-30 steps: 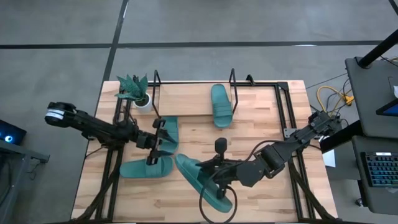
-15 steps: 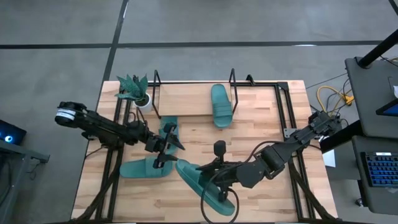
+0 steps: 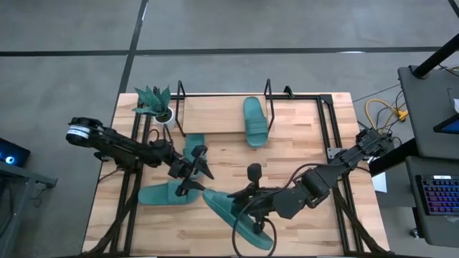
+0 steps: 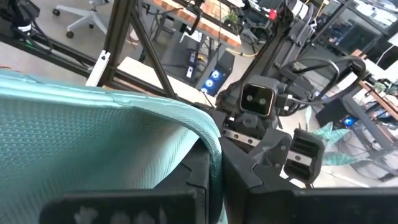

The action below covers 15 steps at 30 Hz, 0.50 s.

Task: Pick and place slides into the shelf
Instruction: Put the green slipper on the shelf

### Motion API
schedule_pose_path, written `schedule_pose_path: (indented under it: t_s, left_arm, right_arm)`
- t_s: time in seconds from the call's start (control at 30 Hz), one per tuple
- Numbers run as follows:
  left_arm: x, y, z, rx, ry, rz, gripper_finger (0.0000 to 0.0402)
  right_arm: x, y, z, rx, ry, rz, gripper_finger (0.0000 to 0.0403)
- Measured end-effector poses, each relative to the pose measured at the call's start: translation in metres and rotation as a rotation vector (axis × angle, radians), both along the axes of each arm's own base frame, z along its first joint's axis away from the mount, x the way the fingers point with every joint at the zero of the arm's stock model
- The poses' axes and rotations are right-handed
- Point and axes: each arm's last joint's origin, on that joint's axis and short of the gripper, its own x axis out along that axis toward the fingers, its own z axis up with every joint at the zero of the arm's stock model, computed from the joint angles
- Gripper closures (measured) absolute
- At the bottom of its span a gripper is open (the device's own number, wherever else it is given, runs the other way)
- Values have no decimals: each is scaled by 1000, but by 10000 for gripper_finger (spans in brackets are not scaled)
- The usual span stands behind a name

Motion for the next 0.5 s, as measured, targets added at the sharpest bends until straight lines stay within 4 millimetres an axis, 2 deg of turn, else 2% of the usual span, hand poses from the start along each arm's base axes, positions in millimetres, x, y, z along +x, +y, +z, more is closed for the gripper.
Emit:
schedule_pose_path:
  t_s: [0.23, 0.5]
  left_arm:
    - [-1, 3, -3, 4, 23, 6, 198]
    - [-2, 1, -4, 30, 52, -70, 198]
  right_arm:
    - [-1, -1, -3, 2, 26, -14, 390]
    - [-3, -1, -7, -4, 61, -24, 390]
